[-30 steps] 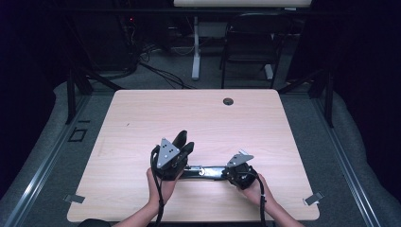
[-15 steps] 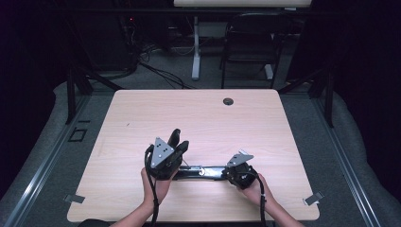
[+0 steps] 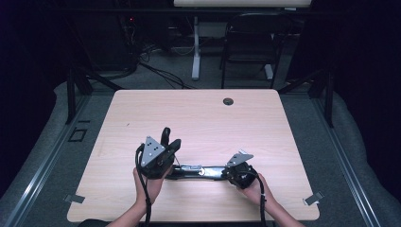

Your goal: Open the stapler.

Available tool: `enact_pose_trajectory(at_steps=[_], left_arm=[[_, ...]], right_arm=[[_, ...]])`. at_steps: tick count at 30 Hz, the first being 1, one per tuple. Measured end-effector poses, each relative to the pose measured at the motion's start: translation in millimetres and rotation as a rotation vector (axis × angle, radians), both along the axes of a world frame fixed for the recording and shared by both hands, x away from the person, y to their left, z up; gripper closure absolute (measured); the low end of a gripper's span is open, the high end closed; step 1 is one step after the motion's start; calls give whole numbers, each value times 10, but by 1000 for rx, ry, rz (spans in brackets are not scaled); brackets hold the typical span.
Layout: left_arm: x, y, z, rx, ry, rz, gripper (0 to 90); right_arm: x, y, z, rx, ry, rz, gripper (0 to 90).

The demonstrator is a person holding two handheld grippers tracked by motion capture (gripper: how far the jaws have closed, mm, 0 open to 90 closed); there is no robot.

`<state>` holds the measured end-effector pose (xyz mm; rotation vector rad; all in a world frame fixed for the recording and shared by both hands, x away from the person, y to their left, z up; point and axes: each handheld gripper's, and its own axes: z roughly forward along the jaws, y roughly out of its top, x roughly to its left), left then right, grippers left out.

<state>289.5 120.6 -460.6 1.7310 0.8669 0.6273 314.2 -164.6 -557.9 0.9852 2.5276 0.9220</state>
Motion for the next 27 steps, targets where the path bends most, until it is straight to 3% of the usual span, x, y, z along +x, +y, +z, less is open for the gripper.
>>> enact_pose_trajectory(at_steps=[27], left_arm=[[5, 138, 23, 40, -4, 7, 900]], right_arm=[[4, 7, 9, -9, 6, 0, 900]])
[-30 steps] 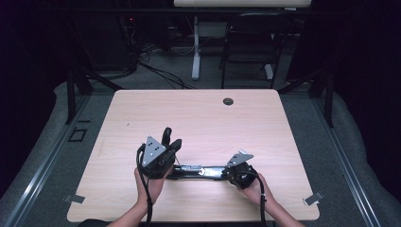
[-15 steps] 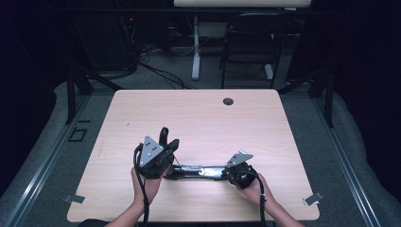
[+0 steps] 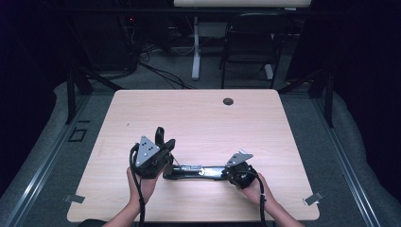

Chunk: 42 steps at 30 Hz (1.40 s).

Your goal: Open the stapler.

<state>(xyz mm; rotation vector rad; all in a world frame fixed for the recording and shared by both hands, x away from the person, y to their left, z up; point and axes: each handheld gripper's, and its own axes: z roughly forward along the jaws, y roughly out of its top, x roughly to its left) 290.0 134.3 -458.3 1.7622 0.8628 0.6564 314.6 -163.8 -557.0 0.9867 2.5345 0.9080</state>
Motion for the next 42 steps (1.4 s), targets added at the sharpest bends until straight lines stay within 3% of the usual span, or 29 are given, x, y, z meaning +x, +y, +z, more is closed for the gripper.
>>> enact_pose_trajectory(at_steps=[25, 42], left_arm=[[0, 95, 9, 30, 3, -2, 900], [8, 189, 4, 17, 24, 0, 900]], right_arm=[[-7, 9, -3, 2, -4, 3, 900], [-8, 9, -3, 1, -6, 3, 900]])
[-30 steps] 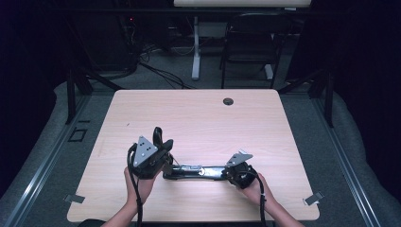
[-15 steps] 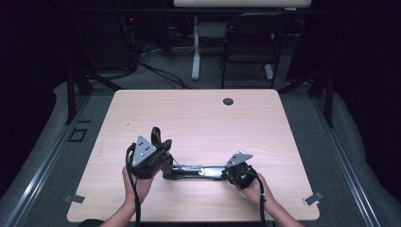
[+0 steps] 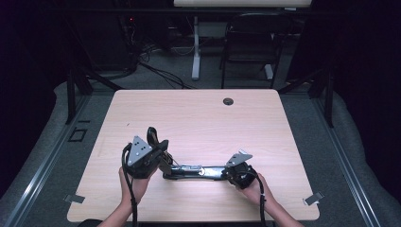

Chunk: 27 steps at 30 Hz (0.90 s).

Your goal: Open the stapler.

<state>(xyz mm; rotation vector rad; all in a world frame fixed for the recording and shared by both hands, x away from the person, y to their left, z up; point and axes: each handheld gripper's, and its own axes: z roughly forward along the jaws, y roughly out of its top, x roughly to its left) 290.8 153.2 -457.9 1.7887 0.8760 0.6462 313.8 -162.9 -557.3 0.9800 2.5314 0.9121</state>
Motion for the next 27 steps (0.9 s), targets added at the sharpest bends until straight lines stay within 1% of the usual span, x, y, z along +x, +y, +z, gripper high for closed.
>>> enact_pose_trajectory(at_steps=[2, 7, 9, 11, 12, 15, 24, 26, 27], left_arm=[[0, 1, 1, 1, 1, 1, 900], [-2, 5, 2, 2, 3, 7, 900], [-2, 7, 2, -1, 3, 10, 900], [-2, 9, 2, 0, 3, 11, 900], [-2, 9, 2, 0, 3, 12, 900], [-2, 10, 3, 1, 4, 13, 900], [-12, 7, 3, 4, 4, 45, 900], [-11, 7, 5, 1, 7, 46, 900], [-6, 9, 7, -11, 15, 46, 900]], right_arm=[[0, -2, 3, -10, -3, 1, 900], [-2, 1, 1, -11, -8, 1, 900], [-2, -2, -1, 0, -2, 1, 900], [2, -8, 1, -6, -1, 4, 900], [-1, -2, -1, -9, -9, 2, 900], [-2, -1, -1, -2, -4, 2, 900], [0, -6, 0, -7, -4, 4, 900], [0, -5, 0, -7, -4, 4, 900], [1, -8, 3, -11, -3, 6, 900]])
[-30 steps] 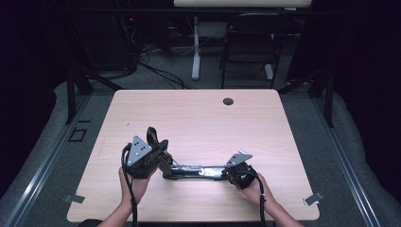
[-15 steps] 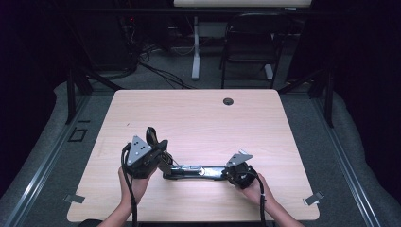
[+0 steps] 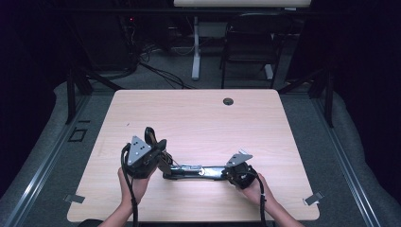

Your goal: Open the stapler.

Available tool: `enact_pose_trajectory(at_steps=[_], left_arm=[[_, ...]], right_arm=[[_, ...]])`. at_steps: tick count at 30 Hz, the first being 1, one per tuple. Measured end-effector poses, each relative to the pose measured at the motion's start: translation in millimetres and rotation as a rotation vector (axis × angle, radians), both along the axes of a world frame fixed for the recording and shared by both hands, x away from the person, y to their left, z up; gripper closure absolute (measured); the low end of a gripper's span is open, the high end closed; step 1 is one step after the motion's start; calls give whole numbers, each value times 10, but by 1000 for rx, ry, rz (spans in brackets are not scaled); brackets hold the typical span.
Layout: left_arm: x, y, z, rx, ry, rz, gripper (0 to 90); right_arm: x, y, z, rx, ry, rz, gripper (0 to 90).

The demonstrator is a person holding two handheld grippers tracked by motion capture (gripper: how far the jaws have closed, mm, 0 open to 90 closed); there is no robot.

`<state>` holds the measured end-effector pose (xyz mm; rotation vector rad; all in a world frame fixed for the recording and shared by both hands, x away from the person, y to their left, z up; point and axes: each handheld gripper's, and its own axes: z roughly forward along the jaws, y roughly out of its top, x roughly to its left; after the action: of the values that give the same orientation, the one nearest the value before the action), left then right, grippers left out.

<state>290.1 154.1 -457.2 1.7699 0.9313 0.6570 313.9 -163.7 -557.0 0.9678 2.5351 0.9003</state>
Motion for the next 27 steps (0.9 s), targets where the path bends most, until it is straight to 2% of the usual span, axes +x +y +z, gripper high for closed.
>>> enact_pose_trajectory(at_steps=[7, 21, 25, 27], left_arm=[[0, 6, 5, 10, 12, 34, 900], [7, 33, 7, 11, 20, 55, 900], [4, 65, 9, 6, 33, 56, 900], [5, 169, -19, 3, 57, 89, 900]], right_arm=[[1, -2, -4, 6, -1, 0, 900], [-2, 3, -2, -2, -5, 7, 900], [-1, 1, 2, -12, -7, 13, 900], [-4, 4, -3, -5, -10, 12, 900]])
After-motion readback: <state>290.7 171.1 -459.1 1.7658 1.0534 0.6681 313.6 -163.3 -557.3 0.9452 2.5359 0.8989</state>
